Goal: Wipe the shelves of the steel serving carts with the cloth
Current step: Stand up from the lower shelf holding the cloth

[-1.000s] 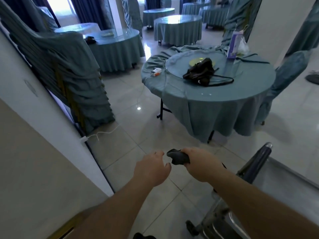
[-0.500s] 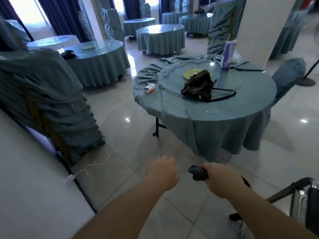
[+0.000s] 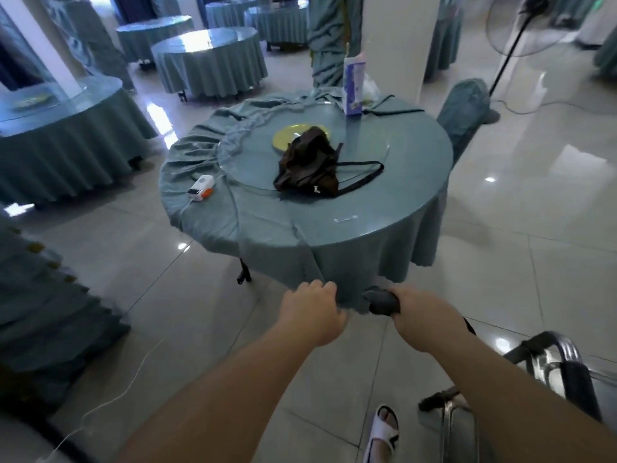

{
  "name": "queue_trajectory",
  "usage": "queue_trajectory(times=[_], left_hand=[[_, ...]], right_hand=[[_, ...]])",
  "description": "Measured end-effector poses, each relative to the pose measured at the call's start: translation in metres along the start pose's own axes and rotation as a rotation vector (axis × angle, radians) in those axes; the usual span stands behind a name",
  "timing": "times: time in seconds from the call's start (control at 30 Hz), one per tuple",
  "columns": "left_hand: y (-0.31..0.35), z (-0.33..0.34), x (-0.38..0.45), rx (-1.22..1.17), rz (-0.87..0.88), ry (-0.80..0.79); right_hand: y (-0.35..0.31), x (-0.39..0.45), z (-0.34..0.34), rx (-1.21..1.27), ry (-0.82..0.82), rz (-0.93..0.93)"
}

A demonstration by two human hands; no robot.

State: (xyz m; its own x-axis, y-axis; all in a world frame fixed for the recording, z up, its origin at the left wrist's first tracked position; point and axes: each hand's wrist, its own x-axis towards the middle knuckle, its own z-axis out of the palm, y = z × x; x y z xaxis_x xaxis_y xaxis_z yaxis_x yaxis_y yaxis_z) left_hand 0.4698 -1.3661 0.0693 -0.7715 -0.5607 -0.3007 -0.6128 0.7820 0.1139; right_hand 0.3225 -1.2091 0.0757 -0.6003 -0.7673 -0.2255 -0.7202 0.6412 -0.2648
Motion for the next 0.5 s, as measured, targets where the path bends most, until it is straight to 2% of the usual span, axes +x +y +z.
queue_trajectory(times=[0.27,0.5], left_hand=[[0.069,-0.069,0.157,-0.016,0.031,0.035],[0.148,-0.114,0.276,-0.060,0.153,0.005]], right_hand=[[0.107,0.130,-0.086,0.010,0.020,0.078],[0.192,0.211,-0.144,0.061,0.073,0.207]])
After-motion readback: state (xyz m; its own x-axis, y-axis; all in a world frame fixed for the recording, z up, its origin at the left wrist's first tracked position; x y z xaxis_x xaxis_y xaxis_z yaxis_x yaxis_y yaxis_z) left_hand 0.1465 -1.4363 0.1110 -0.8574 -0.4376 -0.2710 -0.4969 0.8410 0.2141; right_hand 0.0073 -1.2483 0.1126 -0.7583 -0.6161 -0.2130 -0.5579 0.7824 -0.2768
